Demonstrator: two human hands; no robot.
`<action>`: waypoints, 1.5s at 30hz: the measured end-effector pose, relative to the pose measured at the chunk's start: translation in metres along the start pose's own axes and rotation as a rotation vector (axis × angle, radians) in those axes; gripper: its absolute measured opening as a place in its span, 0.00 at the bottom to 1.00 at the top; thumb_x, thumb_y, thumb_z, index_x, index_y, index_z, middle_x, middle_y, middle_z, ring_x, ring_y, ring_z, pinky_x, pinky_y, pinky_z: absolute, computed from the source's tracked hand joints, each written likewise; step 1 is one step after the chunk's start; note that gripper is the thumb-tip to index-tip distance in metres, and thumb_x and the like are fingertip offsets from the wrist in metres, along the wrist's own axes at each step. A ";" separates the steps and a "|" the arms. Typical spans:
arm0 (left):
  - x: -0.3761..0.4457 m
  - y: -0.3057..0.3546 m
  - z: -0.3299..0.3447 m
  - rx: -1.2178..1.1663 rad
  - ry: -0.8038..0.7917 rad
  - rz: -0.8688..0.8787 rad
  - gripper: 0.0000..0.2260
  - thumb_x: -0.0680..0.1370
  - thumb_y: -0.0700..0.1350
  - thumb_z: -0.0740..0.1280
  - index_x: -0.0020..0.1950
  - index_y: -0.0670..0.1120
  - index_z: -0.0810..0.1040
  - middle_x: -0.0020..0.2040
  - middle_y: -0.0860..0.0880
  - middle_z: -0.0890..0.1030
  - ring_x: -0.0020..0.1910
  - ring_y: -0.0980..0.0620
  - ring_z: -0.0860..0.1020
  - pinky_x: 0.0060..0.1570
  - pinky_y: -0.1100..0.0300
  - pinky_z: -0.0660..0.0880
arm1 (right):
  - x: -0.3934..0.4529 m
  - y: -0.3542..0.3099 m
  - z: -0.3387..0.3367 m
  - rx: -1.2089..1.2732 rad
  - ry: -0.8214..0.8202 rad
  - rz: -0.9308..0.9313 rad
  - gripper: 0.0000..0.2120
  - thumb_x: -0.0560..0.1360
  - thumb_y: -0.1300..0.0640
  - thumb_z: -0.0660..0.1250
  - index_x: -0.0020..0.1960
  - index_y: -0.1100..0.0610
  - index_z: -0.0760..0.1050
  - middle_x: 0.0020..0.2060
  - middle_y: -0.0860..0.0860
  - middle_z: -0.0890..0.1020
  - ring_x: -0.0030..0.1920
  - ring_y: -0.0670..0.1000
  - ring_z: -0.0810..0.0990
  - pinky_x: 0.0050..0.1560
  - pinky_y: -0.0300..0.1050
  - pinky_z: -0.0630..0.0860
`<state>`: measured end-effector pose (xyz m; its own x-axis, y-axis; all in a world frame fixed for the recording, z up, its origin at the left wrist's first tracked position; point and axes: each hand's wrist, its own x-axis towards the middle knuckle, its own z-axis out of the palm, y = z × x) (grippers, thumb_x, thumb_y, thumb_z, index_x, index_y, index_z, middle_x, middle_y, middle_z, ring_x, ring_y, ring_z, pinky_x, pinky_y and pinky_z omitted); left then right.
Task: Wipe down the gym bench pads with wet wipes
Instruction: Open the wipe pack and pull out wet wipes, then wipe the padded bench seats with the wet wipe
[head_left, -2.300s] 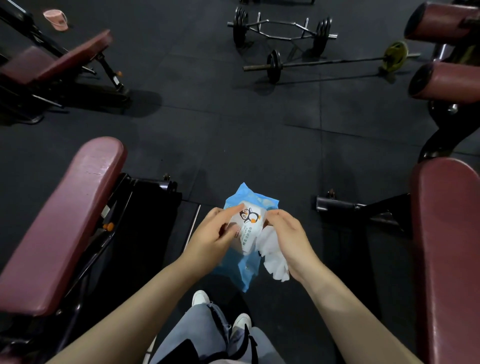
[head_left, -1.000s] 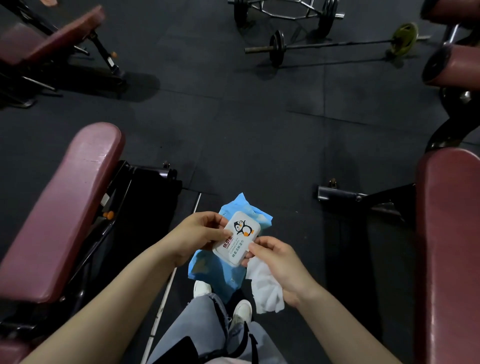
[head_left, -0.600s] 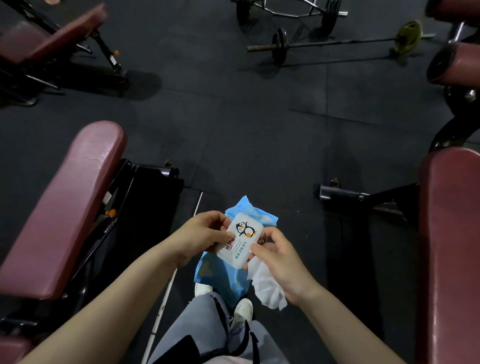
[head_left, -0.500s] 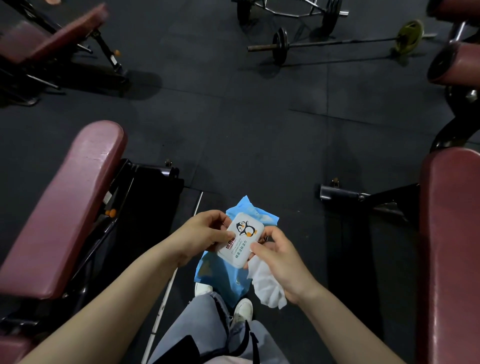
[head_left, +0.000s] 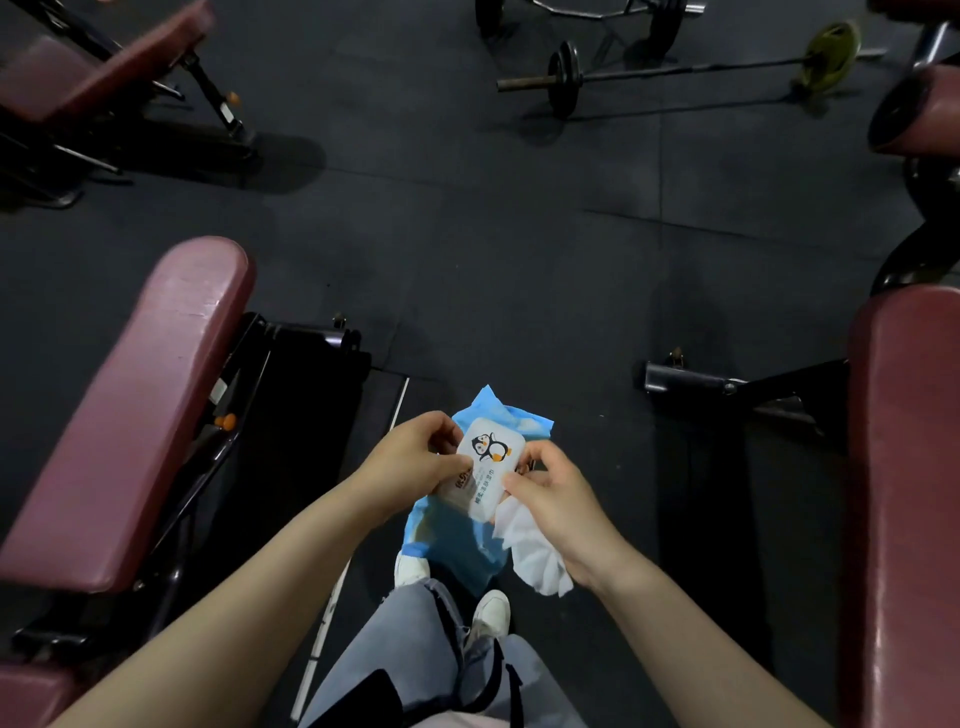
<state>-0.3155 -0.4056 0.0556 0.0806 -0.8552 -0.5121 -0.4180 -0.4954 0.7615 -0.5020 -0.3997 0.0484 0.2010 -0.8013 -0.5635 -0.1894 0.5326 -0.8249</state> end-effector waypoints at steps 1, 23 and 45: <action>0.006 -0.006 0.002 0.075 0.026 0.007 0.06 0.74 0.44 0.73 0.47 0.50 0.78 0.41 0.54 0.81 0.39 0.55 0.80 0.39 0.55 0.80 | 0.007 0.001 -0.001 -0.083 0.022 0.008 0.04 0.76 0.60 0.67 0.51 0.56 0.74 0.44 0.55 0.84 0.46 0.53 0.84 0.46 0.45 0.78; 0.024 -0.109 0.032 0.531 -0.231 -0.204 0.15 0.79 0.48 0.65 0.66 0.51 0.74 0.63 0.52 0.79 0.61 0.52 0.77 0.60 0.59 0.72 | 0.048 0.083 -0.050 -0.422 0.121 0.278 0.08 0.74 0.60 0.66 0.52 0.51 0.77 0.45 0.43 0.78 0.48 0.44 0.77 0.48 0.38 0.69; 0.001 -0.091 -0.079 -0.407 -0.009 0.098 0.13 0.71 0.50 0.72 0.50 0.42 0.80 0.52 0.47 0.78 0.52 0.51 0.79 0.55 0.56 0.76 | 0.071 -0.073 0.114 -0.114 -0.281 -0.123 0.08 0.75 0.69 0.64 0.52 0.61 0.76 0.46 0.54 0.85 0.47 0.55 0.85 0.49 0.49 0.82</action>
<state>-0.2064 -0.3740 0.0172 0.0491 -0.9010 -0.4311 -0.0316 -0.4328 0.9009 -0.3645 -0.4639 0.0634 0.4837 -0.7428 -0.4630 -0.2501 0.3896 -0.8864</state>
